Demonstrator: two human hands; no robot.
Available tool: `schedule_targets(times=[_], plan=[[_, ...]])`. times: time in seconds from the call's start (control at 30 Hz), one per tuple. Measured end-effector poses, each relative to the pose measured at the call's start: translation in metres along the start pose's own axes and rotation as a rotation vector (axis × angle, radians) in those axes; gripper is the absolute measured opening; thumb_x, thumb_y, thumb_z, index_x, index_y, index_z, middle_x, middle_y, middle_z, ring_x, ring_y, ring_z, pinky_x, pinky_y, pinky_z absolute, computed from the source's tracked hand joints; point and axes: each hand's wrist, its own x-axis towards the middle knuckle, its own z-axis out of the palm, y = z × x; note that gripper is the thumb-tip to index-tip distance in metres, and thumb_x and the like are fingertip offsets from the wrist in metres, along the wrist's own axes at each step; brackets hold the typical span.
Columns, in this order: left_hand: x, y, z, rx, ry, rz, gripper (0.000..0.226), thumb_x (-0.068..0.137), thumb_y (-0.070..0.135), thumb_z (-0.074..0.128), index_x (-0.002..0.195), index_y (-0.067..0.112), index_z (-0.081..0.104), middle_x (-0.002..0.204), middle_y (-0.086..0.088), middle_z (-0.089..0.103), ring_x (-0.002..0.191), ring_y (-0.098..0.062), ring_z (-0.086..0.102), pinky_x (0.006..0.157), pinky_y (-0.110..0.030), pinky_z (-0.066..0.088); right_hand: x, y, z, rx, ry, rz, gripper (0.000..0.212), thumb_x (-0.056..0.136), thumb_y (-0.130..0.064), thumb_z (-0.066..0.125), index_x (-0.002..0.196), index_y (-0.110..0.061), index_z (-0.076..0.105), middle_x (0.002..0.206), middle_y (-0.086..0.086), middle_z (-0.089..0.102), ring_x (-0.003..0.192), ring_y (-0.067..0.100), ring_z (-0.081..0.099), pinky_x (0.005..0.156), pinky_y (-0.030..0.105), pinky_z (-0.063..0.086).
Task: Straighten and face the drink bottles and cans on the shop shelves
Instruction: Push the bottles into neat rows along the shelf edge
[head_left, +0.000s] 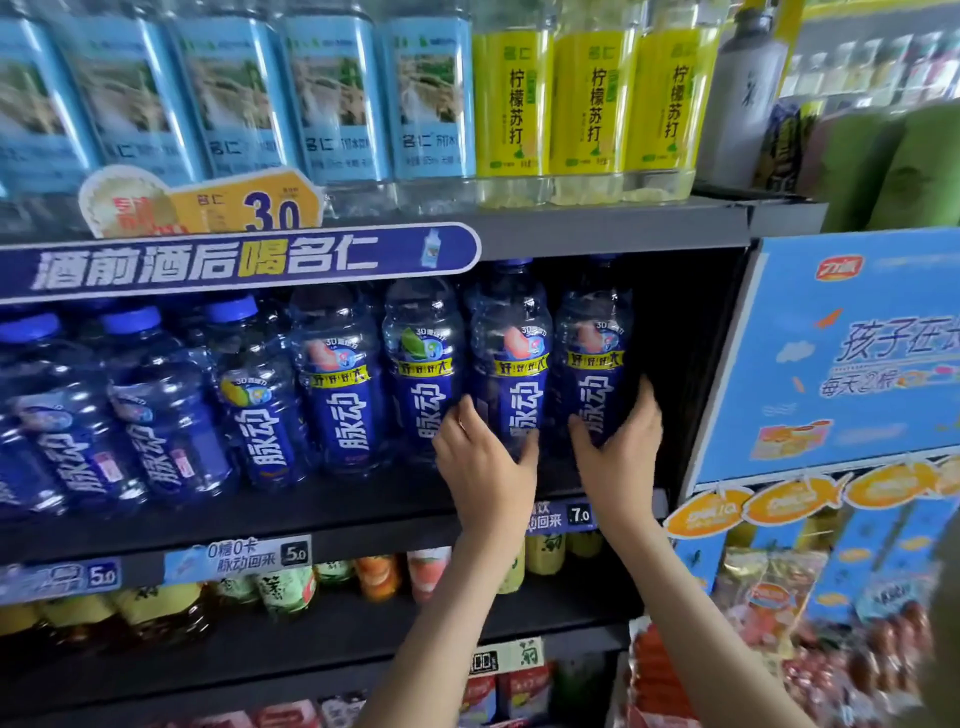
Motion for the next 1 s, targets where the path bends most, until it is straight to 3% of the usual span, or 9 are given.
schedule_targets(times=[0.1, 0.17, 0.27, 0.33, 0.43, 0.67, 0.77, 0.87, 1.0], plan=[[-0.001, -0.026, -0.019, -0.039, 0.138, 0.129, 0.054, 0.082, 0.034, 0.065, 0.123, 0.001, 0.053, 0.117, -0.018, 0.054, 0.104, -0.033, 0.049, 0.087, -0.047, 0.045, -0.022, -0.022, 0.010, 0.028, 0.174, -0.298, 0.062, 0.083, -0.011, 0.064, 0.135, 0.004, 0.033, 0.132, 0.019, 0.043, 0.121, 0.027, 0.037, 0.105, 0.031, 0.029], [0.002, -0.045, -0.032, -0.019, 0.219, 0.186, 0.050, 0.083, 0.024, 0.066, 0.126, 0.004, 0.051, 0.122, -0.016, 0.051, 0.109, -0.029, 0.045, 0.093, -0.046, 0.041, -0.034, -0.036, 0.024, 0.073, 0.051, -0.439, 0.057, 0.086, -0.014, 0.057, 0.135, 0.002, 0.033, 0.131, 0.015, 0.042, 0.121, 0.023, 0.036, 0.107, 0.021, 0.025], [0.018, -0.069, -0.052, 0.153, 0.279, 0.222, 0.072, 0.077, 0.024, 0.069, 0.140, 0.008, 0.039, 0.140, -0.017, 0.034, 0.124, -0.033, 0.035, 0.102, -0.047, 0.030, -0.048, -0.047, 0.048, 0.059, -0.215, -0.520, 0.059, 0.087, -0.011, 0.055, 0.140, -0.008, 0.029, 0.135, 0.017, 0.043, 0.125, 0.022, 0.033, 0.110, 0.016, 0.018], [0.029, -0.089, -0.066, 0.303, 0.259, 0.246, 0.085, 0.076, 0.027, 0.073, 0.147, 0.014, 0.028, 0.149, -0.019, 0.021, 0.134, -0.037, 0.025, 0.107, -0.054, 0.025, -0.054, -0.048, 0.064, 0.001, -0.247, -0.531, 0.062, 0.081, -0.005, 0.063, 0.134, -0.009, 0.031, 0.126, 0.019, 0.048, 0.115, 0.026, 0.037, 0.105, 0.026, 0.029], [0.045, -0.130, -0.089, 0.495, 0.200, 0.302, 0.102, 0.070, 0.031, 0.082, 0.150, 0.020, 0.019, 0.154, -0.019, 0.012, 0.140, -0.040, 0.013, 0.109, -0.061, 0.013, -0.060, -0.048, 0.086, -0.191, -0.200, -0.587, 0.066, 0.065, 0.002, 0.079, 0.116, -0.002, 0.038, 0.102, 0.017, 0.046, 0.091, 0.029, 0.037, 0.083, 0.038, 0.034], [0.069, -0.179, -0.121, 0.645, 0.072, 0.537, 0.119, 0.059, 0.037, 0.087, 0.152, 0.021, 0.013, 0.159, -0.010, 0.003, 0.143, -0.035, 0.001, 0.113, -0.057, -0.001, -0.065, -0.052, 0.114, -0.330, -0.311, -0.453, 0.052, 0.069, 0.005, 0.075, 0.104, -0.008, 0.038, 0.096, 0.017, 0.050, 0.091, 0.026, 0.038, 0.084, 0.033, 0.030], [0.073, -0.184, -0.123, 0.604, 0.064, 0.559, 0.118, 0.060, 0.033, 0.088, 0.151, 0.022, 0.015, 0.159, -0.009, 0.000, 0.143, -0.033, 0.000, 0.115, -0.056, 0.001, -0.066, -0.064, 0.118, -0.316, -0.337, -0.365, 0.038, 0.078, 0.005, 0.066, 0.108, 0.000, 0.044, 0.104, 0.018, 0.049, 0.100, 0.033, 0.046, 0.083, 0.033, 0.040], [0.074, -0.191, -0.128, 0.561, 0.061, 0.583, 0.117, 0.061, 0.032, 0.088, 0.151, 0.023, 0.014, 0.156, -0.013, 0.009, 0.145, -0.032, -0.005, 0.111, -0.058, 0.009, -0.075, -0.072, 0.125, -0.310, -0.239, -0.400, 0.054, 0.070, 0.008, 0.070, 0.111, -0.008, 0.039, 0.099, 0.019, 0.051, 0.093, 0.034, 0.048, 0.080, 0.042, 0.047], [0.072, -0.201, -0.130, 0.525, 0.073, 0.598, 0.115, 0.061, 0.037, 0.087, 0.151, 0.022, 0.017, 0.157, -0.015, 0.007, 0.145, -0.031, -0.015, 0.112, -0.056, 0.000, -0.091, -0.083, 0.132, -0.274, -0.100, -0.300, 0.059, 0.067, 0.004, 0.075, 0.115, -0.003, 0.041, 0.099, 0.020, 0.051, 0.094, 0.025, 0.038, 0.086, 0.031, 0.033]])
